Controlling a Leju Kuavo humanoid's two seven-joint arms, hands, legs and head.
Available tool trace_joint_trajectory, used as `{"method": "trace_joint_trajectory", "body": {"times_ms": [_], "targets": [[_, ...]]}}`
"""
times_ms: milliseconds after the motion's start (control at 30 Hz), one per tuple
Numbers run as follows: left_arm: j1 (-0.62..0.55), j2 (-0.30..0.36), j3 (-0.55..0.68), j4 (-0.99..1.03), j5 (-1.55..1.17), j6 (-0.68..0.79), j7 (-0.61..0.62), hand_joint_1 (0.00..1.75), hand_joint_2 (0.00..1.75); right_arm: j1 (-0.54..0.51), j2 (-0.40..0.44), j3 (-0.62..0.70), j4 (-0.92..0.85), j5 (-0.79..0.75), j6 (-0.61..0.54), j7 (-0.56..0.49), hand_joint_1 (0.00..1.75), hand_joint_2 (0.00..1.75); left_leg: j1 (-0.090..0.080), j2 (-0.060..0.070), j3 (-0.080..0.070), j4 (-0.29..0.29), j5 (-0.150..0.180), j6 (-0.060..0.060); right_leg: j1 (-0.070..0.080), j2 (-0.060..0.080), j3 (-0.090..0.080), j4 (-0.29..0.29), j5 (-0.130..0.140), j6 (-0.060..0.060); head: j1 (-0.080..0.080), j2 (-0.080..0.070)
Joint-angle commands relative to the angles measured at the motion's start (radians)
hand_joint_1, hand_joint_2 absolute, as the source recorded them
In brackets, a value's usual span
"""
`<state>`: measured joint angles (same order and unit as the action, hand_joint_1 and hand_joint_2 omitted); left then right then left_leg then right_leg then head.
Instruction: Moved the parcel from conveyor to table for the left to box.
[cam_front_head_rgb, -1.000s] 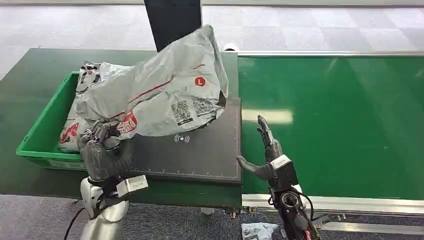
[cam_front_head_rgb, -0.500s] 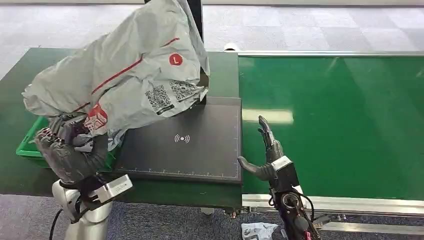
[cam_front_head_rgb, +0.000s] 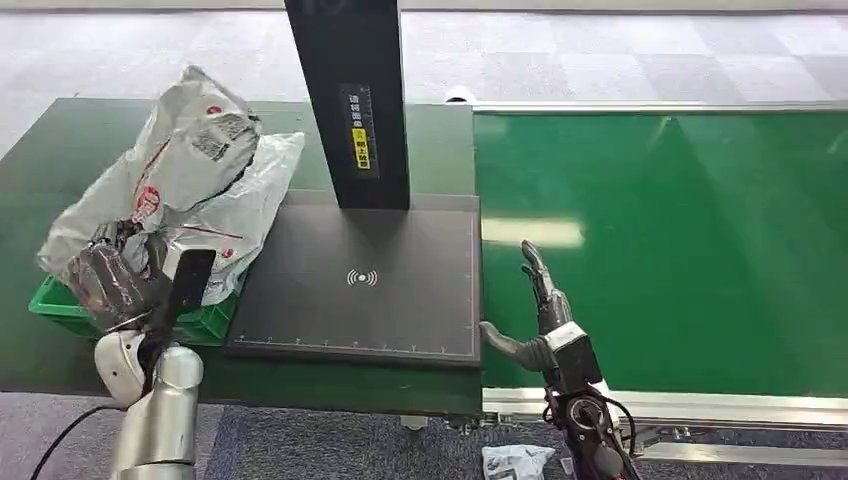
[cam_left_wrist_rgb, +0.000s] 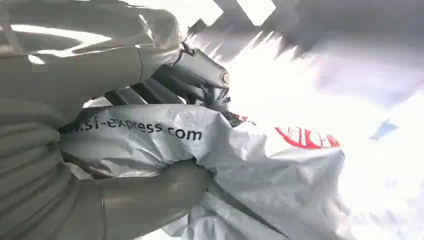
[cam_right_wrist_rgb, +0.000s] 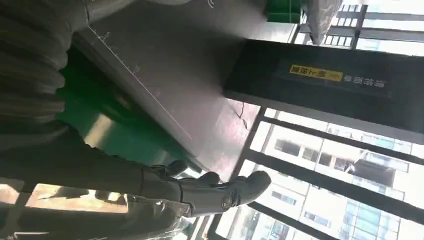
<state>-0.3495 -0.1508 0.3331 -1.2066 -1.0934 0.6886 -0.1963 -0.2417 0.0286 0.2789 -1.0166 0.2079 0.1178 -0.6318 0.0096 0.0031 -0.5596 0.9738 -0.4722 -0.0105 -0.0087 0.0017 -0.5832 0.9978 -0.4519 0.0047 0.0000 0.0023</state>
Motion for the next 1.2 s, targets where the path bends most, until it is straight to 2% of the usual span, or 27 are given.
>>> {"method": "trace_joint_trajectory", "body": {"times_ms": [33,167,600,700,733,767,833,867,1067,1200], "targets": [[-0.061,0.146,-0.114,0.398,0.011,-0.075,0.134,1.75,1.75,-0.006,0.008,-0.048,0.002,0.009,0.018,0.001,0.0,1.75,-0.001,-0.003,0.002,-0.002,0.0,0.0,0.0,-0.003,0.002,-0.002,-0.001,0.0,0.0,0.0],[-0.081,0.146,-0.125,0.454,0.012,-0.099,0.171,1.75,1.75,-0.024,0.014,-0.047,0.017,0.019,0.025,-0.002,0.0,1.75,0.0,-0.002,0.001,-0.002,0.0,0.0,0.0,-0.002,0.002,-0.002,0.0,0.0,0.0,0.0],[-0.095,0.159,-0.12,0.482,0.032,-0.088,0.165,1.75,1.75,-0.035,0.016,-0.046,0.022,0.025,0.029,0.0,0.0,1.75,0.0,-0.001,0.005,-0.002,0.001,0.0,0.0,-0.001,0.007,-0.001,0.001,0.0,0.0,0.0],[-0.086,0.159,-0.114,0.464,0.069,-0.019,0.13,1.75,1.75,-0.034,0.018,-0.047,0.023,0.03,0.032,0.004,0.0,1.75,-0.001,-0.001,0.007,-0.002,0.001,0.0,-0.001,-0.001,0.009,-0.002,0.001,0.0,0.0,0.0],[-0.082,0.161,-0.111,0.455,0.076,0.01,0.115,0.03,1.75,-0.034,0.019,-0.045,0.024,0.032,0.032,0.005,0.0,1.75,-0.001,-0.001,0.007,-0.002,0.001,0.0,-0.001,0.0,0.009,-0.001,0.001,0.0,0.0,0.0],[-0.073,0.156,-0.092,0.426,0.07,0.01,0.1,0.0,1.75,-0.035,0.019,-0.044,0.025,0.032,0.031,0.006,0.0,1.75,-0.001,-0.001,0.007,-0.003,0.002,0.0,-0.001,0.0,0.009,-0.002,0.002,0.0,0.0,0.0],[-0.068,0.127,-0.051,0.373,0.184,0.01,-0.05,0.0,1.75,-0.035,0.015,-0.041,0.023,0.031,0.028,0.005,0.0,1.75,-0.001,0.0,0.007,-0.002,0.001,0.0,-0.001,0.0,0.009,-0.001,0.001,0.0,0.0,0.0],[-0.066,0.12,-0.037,0.358,0.201,0.01,-0.085,0.0,1.75,-0.035,0.013,-0.039,0.021,0.029,0.03,0.004,0.0,1.75,0.0,-0.001,0.007,-0.001,0.0,0.0,0.0,-0.001,0.009,0.0,0.0,0.0,0.0,0.0],[-0.066,-0.057,0.285,0.108,0.151,0.01,-0.46,0.0,1.75,-0.048,0.01,-0.026,0.032,0.02,0.029,0.001,0.0,1.75,0.001,-0.002,0.003,-0.001,0.0,0.001,0.001,-0.002,0.006,-0.002,0.001,0.001,0.0,0.0],[-0.066,-0.057,0.285,0.108,0.151,0.01,-0.46,0.0,1.75,-0.048,0.01,-0.026,0.032,0.02,0.029,0.001,0.0,1.75,0.0,-0.002,0.001,0.0,0.0,0.001,0.0,-0.002,0.004,-0.001,0.0,0.001,0.0,0.0]]}}
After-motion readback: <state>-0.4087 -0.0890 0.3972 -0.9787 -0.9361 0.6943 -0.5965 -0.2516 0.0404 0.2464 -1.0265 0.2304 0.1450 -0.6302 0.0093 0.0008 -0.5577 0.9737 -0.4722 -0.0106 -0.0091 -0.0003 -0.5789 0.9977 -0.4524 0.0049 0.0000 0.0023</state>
